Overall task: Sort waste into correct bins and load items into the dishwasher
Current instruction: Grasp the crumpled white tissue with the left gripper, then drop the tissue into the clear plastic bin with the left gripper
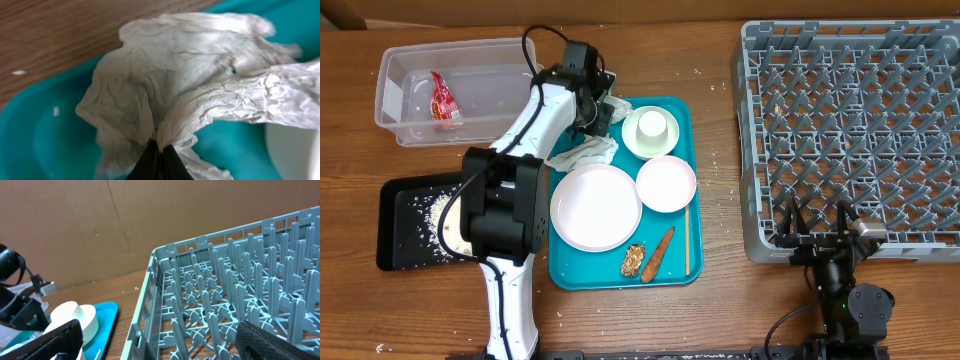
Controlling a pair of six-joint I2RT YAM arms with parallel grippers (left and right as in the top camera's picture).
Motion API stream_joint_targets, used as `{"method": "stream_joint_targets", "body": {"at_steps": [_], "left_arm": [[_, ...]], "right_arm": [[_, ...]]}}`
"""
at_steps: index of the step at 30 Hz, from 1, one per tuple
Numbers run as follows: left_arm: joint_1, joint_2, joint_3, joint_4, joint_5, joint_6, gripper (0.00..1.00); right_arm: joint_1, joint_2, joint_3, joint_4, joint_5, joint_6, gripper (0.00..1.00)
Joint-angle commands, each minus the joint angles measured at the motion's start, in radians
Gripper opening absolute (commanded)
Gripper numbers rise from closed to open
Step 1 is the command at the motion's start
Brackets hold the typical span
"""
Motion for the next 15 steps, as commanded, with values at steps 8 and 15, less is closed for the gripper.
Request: {"method": "stream_joint_targets", "body": {"at_steps": [8,15], "left_arm": [[0.005,-0.011,0.362,-0.231,-0.019,-0.076,0.04],[0.039,-0.051,0.535,-0.276,-0.326,-0.262,0.04]], "right_arm": [[0.003,-0.009,-0.01,0.003,0.008,-0.004,1.0],[0.003,-0.009,-0.01,0.003,0.008,-0.004,1.0]]}}
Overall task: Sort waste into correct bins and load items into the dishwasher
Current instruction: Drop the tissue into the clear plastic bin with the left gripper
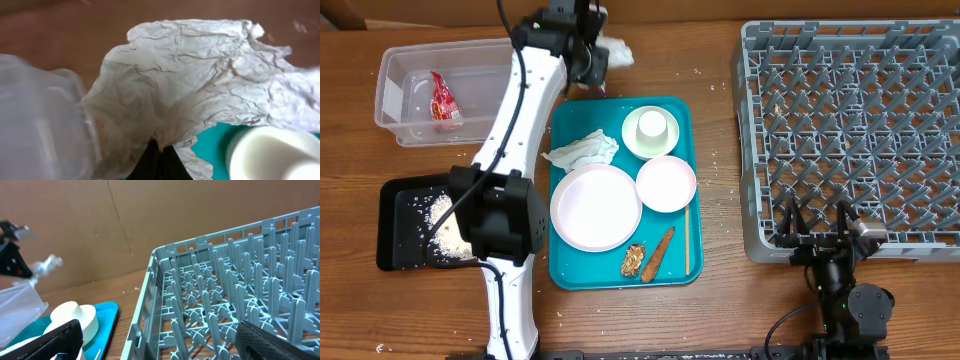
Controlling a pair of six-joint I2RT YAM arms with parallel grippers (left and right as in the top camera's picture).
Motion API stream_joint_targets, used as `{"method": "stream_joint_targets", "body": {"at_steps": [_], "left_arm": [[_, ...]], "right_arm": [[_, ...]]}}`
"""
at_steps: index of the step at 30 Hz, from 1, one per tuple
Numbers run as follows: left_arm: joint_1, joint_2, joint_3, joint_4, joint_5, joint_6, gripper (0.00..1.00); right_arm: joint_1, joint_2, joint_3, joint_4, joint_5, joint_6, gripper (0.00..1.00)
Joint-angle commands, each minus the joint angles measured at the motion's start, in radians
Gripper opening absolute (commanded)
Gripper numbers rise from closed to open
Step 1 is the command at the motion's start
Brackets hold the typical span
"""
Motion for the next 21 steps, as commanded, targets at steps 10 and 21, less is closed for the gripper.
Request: {"method": "stream_joint_targets", "body": {"at_steps": [10,21], "left_arm": [[0.22,-0.051,0.089,-0.114,-0.325,-0.363,0.04],[0.352,-0.05,0.089,-0.217,-0.049,-0.386,1.0]], "right_arm": [[0.003,-0.009,-0.01,0.004,0.008,-0.004,1.0],[0.003,-0.009,-0.01,0.004,0.008,-0.004,1.0]]}}
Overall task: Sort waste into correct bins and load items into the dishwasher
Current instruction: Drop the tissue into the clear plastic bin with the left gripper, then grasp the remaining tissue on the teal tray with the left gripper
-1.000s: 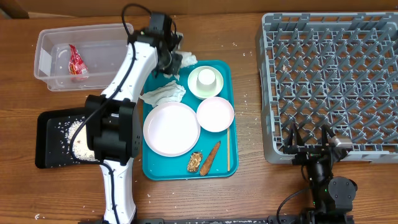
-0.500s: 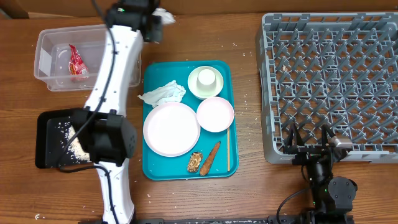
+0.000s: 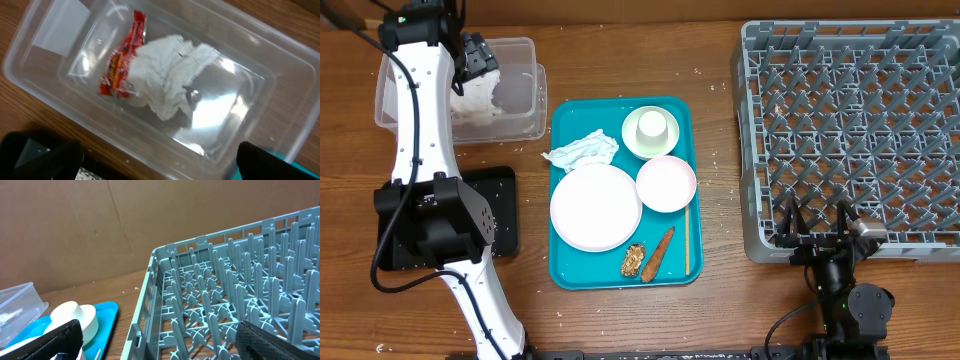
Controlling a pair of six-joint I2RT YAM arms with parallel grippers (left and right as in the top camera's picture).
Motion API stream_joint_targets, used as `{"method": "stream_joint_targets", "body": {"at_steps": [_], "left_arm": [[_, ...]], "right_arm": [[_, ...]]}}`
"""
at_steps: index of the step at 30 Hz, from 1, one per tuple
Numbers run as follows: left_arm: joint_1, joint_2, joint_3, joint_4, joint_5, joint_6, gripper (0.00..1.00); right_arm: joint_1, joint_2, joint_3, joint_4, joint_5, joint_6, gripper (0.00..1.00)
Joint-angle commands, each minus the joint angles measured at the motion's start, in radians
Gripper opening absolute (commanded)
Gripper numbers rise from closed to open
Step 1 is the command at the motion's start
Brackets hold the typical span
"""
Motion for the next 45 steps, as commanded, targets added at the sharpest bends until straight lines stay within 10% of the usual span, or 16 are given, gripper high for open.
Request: {"method": "stream_joint_targets", "body": {"at_steps": [1,12,40,45], "left_arm": [[-0.006,-0.027,0.01,-0.02,0.184,0.041,1.0],[-0.212,-0.027,0.005,-0.127,0.386,0.422,0.66],[-0.336,-0.023,-0.579,0.192,0.282,0.477,0.62],[-0.336,-0.024,-0.585,0.215,0.272,0.476,0.15]], "right_arm": [[0.003,-0.009,-0.01,0.004,0.008,-0.004,1.0],[0.003,-0.009,-0.01,0.004,0.008,-0.003,1.0],[0.003,-0.009,-0.01,0.004,0.008,-0.003,1.0],[0.003,-0.009,-0.01,0.004,0.008,-0.004,1.0]]}}
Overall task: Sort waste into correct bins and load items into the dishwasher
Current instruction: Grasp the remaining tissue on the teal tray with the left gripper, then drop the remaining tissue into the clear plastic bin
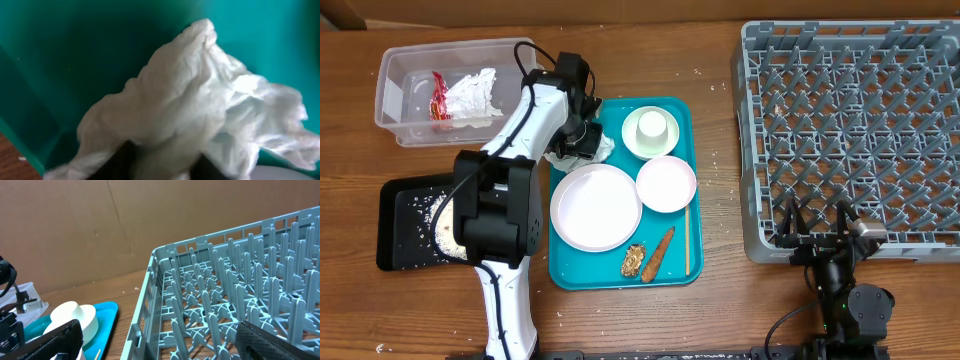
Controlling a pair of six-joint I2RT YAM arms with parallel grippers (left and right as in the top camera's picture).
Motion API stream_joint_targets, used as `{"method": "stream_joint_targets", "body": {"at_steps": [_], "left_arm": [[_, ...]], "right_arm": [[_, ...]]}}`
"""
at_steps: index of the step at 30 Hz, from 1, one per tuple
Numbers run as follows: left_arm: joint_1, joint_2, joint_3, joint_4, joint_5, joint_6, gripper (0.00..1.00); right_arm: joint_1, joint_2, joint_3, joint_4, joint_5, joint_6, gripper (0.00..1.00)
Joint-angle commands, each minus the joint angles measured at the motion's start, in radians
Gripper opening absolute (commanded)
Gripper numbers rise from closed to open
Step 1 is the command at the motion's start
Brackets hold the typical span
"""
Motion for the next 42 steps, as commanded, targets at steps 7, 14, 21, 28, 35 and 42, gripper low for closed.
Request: {"method": "stream_joint_targets", "body": {"at_steps": [7,14,21,28,35,42], "left_arm": [[-0.002,-0.031,0.177,-0.092,-0.012,-0.084,0.04],[0.025,-0.047,0.551,-0.144,-0.141,-0.192,0.04],[0.119,-0.046,0.655,-0.113,-0.361,-0.275,0.04],[0.24,-0.033,0.615,-0.106,-0.356,-0.282,0.7],[0.323,-0.033,0.591,-0.161,-0.272,-0.328,1.0],[0.325,-0.035,0.591,-0.251,-0.068,-0.322,1.0]], "right_arm": [[0.003,-0.009,-0.01,0.004,0.008,-0.004,1.0],[0.003,-0.009,-0.01,0.004,0.008,-0.004,1.0],[0.003,-0.009,-0.01,0.004,0.008,-0.004,1.0],[0.003,-0.009,-0.01,0.004,0.008,-0.004,1.0],[0.003,-0.009,-0.01,0.004,0.008,-0.004,1.0],[0.003,-0.009,-0.01,0.004,0.008,-0.004,1.0]]}}
